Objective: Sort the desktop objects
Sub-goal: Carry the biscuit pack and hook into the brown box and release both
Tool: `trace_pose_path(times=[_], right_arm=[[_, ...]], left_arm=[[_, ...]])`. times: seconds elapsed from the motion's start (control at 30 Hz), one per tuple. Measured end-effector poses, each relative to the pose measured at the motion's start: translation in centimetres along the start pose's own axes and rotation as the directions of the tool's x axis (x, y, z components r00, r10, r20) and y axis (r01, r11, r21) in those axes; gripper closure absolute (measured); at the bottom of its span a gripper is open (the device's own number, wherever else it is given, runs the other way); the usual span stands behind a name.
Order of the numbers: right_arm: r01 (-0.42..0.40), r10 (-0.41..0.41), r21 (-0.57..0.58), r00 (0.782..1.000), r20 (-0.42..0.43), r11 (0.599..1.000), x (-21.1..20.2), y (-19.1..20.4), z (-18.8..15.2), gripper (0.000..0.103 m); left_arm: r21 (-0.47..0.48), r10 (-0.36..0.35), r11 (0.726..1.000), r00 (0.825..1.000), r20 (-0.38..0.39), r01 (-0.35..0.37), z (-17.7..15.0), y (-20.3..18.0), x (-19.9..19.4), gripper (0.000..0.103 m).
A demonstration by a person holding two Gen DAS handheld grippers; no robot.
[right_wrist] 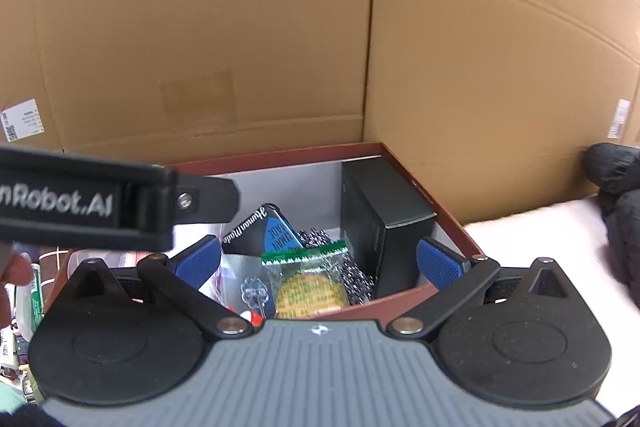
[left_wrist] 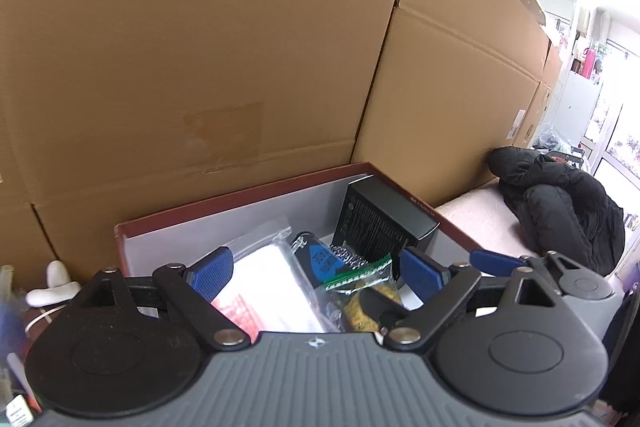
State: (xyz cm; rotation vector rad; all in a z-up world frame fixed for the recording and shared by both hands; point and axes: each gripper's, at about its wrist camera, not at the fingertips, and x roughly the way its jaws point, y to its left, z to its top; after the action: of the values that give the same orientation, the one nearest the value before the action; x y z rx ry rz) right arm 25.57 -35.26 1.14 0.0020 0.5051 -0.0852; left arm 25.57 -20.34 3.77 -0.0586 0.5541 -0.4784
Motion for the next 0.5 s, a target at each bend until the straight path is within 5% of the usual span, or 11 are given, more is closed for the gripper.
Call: trace_pose_path(times=[0.13,0.27,0.5], right_arm=[[0.026,-0.026,0.006,1.0,-0.015,1.0,-0.6,0.7,0.3,0.002],[0.03,-0.029,0.012,0.999,-0.026,0.999,-5.5,1.7,-1.1,0.002],[-0.042,0.042,0.016,0.998,-0.035,0.999,-9.8,4.4,-1.9,0.002]], left_arm=[[0.012,0.005,1.0,1.0,0.008,-0.005,-0.6,0.0,-1.7,0.01],[0.02,0.005,1.0,1.0,0.01,-0.005,-1.5,0.0,-4.1,0.01],[0.003,0.052,0.999,0.998,0.021,-0.052,-4.2,0.6,-9.9,0.01]])
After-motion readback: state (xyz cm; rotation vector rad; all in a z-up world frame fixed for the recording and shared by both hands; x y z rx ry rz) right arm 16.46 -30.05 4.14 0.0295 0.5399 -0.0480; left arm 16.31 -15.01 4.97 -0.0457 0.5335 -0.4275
